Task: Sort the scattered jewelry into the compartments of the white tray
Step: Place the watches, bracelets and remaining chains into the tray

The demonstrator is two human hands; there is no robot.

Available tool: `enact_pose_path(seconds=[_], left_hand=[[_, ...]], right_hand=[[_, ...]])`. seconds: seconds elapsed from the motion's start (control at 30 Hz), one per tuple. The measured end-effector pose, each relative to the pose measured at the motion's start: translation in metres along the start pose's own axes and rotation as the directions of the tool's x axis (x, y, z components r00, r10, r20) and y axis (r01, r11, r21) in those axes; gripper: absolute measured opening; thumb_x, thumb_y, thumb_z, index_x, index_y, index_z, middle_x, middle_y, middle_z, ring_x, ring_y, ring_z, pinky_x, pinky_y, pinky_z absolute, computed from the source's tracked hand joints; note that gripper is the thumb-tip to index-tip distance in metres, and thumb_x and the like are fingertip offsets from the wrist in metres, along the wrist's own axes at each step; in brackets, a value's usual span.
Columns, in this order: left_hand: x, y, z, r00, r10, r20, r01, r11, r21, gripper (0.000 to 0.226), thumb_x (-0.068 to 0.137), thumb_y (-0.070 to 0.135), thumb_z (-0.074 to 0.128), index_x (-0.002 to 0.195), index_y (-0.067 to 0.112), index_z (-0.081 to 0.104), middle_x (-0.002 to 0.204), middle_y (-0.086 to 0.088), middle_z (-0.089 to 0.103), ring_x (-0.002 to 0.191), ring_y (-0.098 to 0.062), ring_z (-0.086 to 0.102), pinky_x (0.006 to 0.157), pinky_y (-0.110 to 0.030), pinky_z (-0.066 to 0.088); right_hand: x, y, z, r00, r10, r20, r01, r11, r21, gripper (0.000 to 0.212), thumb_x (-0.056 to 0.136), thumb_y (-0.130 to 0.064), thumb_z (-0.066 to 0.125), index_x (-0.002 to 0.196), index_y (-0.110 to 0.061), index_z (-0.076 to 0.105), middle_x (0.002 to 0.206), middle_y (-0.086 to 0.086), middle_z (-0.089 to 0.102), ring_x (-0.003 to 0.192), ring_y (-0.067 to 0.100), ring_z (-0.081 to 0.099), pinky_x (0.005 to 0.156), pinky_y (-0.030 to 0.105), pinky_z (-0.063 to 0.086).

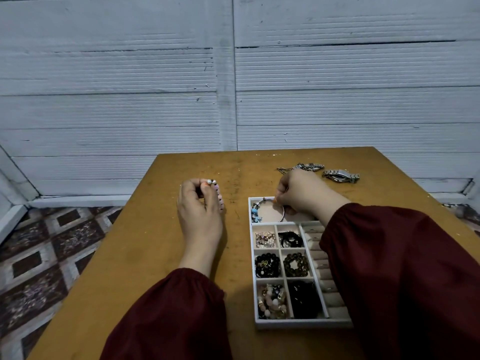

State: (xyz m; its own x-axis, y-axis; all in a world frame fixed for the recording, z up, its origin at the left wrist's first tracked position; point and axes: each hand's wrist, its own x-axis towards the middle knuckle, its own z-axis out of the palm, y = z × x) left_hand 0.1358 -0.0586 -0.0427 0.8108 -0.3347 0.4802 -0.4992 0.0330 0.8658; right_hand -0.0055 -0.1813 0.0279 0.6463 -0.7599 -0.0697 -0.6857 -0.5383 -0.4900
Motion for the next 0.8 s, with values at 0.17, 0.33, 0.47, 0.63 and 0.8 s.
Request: enact_pose_path(seconds=[0.17,0.33,0.47,0.63,0.8], left_hand=[[-0.001,0.001,0.001,1.000,0.014,-0.003,-0.014,1.000,0.011,0.011,0.087,0.045,0.036,0.081,0.045,0.046,0.089,-0.007,0.062,0.081,-0.033,0.061,0.069,-0.054,0.051],[0.001,0.001,0.001,0.999,0.039,-0.006,-0.038,0.998,0.042,0.014,0.087,0.044,0.036,0.081,0.053,0.045,0.086,-0.004,0.061,0.081,-0.033,0.060,0.071,-0.060,0.049],[0.000,0.000,0.002,0.999,0.044,0.004,-0.044,0.998,0.050,0.014,0.087,0.045,0.035,0.082,0.054,0.044,0.087,-0.006,0.062,0.080,-0.034,0.060,0.070,-0.059,0.049],[-0.002,0.003,0.001,0.999,0.033,0.008,-0.033,0.998,0.047,0.014,0.088,0.041,0.036,0.081,0.050,0.045,0.087,-0.003,0.062,0.081,-0.030,0.060,0.071,-0.057,0.049],[-0.004,0.007,0.001,0.998,0.059,-0.004,-0.059,0.997,0.051,0.018,0.091,0.029,0.040,0.080,0.043,0.042,0.086,0.000,0.058,0.082,-0.030,0.058,0.073,-0.055,0.049]], right_hand=[[0.003,0.000,0.001,1.000,0.018,0.014,-0.018,1.000,0.020,0.006,0.080,-0.006,0.066,0.078,-0.009,0.063,0.083,0.017,0.074,0.077,0.031,0.072,0.077,0.042,0.058],[0.006,0.002,0.007,0.999,0.042,0.005,-0.042,0.999,0.000,0.010,0.074,-0.004,0.071,0.083,0.002,0.072,0.082,0.014,0.073,0.082,0.031,0.070,0.079,0.043,0.058],[0.009,0.005,0.010,0.998,0.056,-0.016,-0.056,0.998,0.007,0.010,0.068,-0.001,0.075,0.077,0.002,0.072,0.078,0.015,0.072,0.077,0.031,0.070,0.073,0.043,0.059],[0.011,0.002,0.013,0.999,0.047,-0.023,-0.049,0.996,-0.077,0.017,0.063,-0.001,0.076,0.078,-0.003,0.070,0.078,0.013,0.070,0.077,0.028,0.069,0.071,0.039,0.060],[0.011,-0.001,0.016,0.999,0.051,-0.010,-0.052,0.990,-0.131,0.018,0.062,-0.005,0.075,0.078,-0.006,0.068,0.080,0.011,0.069,0.075,0.025,0.068,0.066,0.035,0.060]])
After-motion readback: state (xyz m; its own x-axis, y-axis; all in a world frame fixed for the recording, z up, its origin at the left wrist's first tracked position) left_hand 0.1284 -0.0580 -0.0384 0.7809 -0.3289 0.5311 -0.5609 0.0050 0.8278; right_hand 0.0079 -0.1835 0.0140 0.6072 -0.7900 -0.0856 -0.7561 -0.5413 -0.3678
